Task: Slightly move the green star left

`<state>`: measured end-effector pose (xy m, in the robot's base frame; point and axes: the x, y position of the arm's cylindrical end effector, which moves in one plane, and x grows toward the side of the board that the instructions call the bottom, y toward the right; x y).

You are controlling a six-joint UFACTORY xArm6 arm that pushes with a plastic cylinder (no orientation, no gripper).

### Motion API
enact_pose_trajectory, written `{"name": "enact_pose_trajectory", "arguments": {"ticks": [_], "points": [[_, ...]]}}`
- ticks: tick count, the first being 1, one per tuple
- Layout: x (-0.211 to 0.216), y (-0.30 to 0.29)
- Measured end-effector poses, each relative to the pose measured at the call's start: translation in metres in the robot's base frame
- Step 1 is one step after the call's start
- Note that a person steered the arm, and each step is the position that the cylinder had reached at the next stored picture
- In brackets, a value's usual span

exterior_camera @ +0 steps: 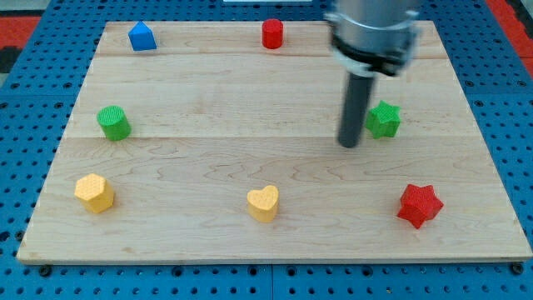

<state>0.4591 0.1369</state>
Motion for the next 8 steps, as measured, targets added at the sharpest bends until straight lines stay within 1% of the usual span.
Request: {"name": "enact_pose_trajectory", "arguments": {"ticks": [1, 2, 3, 4, 5, 6, 7, 8], "points": [[-0.011, 0.019], [-0.05, 0.054], [-0.006, 0.057], [-0.066, 0.09], [-0.143, 0.076], [-0.124, 0.024], [-0.074, 0.034], [-0.096, 0.051]]}}
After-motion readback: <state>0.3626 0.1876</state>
